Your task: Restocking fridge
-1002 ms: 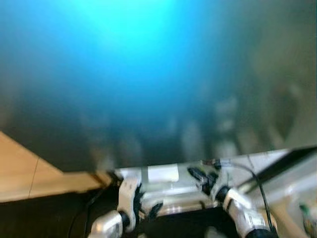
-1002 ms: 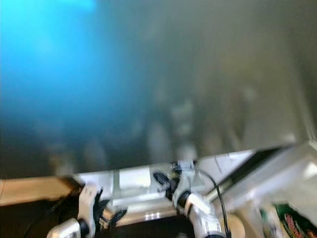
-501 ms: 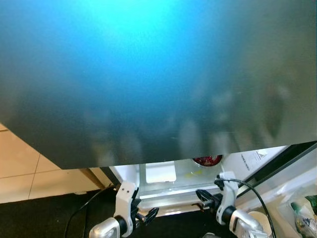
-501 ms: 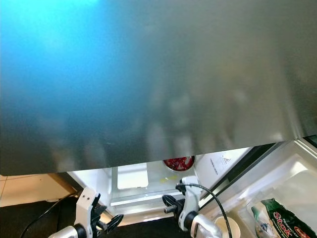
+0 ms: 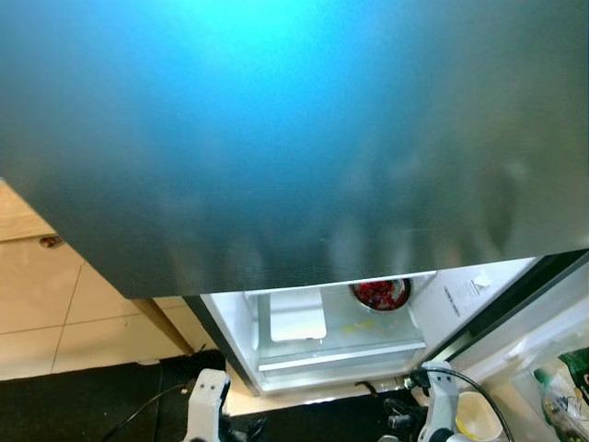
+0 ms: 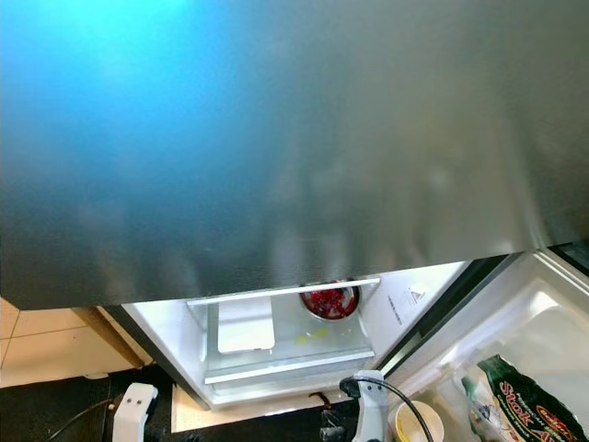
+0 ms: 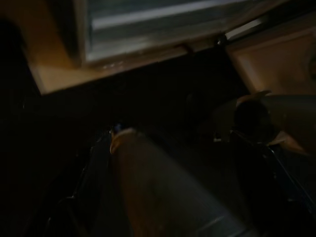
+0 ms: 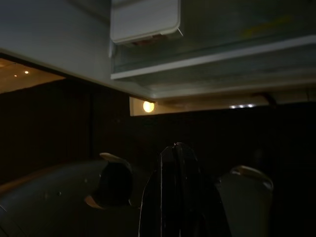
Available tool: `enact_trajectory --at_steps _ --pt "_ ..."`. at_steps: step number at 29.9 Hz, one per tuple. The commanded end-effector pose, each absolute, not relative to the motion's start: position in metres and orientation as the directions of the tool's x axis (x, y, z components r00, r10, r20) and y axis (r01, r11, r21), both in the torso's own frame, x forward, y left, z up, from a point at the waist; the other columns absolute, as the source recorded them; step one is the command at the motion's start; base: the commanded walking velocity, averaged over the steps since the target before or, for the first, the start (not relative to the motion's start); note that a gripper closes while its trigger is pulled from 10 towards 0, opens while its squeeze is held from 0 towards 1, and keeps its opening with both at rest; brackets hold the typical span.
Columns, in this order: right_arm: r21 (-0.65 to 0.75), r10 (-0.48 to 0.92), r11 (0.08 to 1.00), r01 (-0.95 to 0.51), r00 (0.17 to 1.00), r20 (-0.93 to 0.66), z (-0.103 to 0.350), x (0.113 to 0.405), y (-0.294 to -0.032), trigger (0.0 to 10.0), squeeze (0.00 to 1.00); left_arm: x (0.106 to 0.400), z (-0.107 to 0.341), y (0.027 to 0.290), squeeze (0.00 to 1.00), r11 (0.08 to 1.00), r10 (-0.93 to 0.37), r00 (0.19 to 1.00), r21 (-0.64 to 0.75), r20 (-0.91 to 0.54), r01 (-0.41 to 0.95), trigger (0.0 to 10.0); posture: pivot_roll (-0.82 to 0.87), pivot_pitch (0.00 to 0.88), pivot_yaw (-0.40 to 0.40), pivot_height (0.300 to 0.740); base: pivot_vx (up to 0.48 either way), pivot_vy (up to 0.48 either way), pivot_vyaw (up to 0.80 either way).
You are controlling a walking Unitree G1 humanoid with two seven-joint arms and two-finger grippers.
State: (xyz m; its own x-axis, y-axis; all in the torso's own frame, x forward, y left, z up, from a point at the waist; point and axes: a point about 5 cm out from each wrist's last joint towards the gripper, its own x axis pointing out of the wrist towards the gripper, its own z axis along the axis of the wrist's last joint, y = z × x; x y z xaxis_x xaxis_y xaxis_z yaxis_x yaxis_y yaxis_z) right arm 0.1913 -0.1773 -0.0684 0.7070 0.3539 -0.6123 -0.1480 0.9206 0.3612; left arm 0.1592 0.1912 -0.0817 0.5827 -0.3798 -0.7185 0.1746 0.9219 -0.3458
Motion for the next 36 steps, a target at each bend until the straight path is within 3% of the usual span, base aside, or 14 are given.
enact_trajectory --at_steps 1,5,11,36 --pt "0.358 0.304 0.932 -0.063 0.675 -0.672 -0.078 0.174 -0.186 10.0 0.0 0.131 -0.092 0.209 0.0 0.945 -0.305 0.525 -0.32 -0.795 0.066 10.0 -0.07 0.102 0.002 0.74 0.0 0.0 0.0" --pt "0.345 0.252 0.938 0.021 0.642 -0.724 -0.086 0.157 -0.196 10.0 0.0 0.101 -0.102 0.219 0.0 0.954 -0.235 0.462 -0.294 -0.855 -0.06 10.0 -0.06 0.086 -0.005 0.74 0.0 0.0 0.0" --pt "0.317 0.216 0.946 0.071 0.589 -0.778 -0.094 0.137 -0.204 10.0 0.0 0.085 -0.107 0.218 0.0 0.951 -0.208 0.426 -0.285 -0.88 -0.123 10.0 -0.06 0.069 -0.015 0.74 -0.089 0.0 0.0" --pt "0.319 0.213 0.944 0.083 0.586 -0.782 -0.094 0.139 -0.199 10.0 0.0 0.096 -0.106 0.21 0.0 0.949 -0.215 0.442 -0.294 -0.871 -0.117 10.0 -0.06 0.061 -0.014 0.74 -0.282 0.0 0.0"
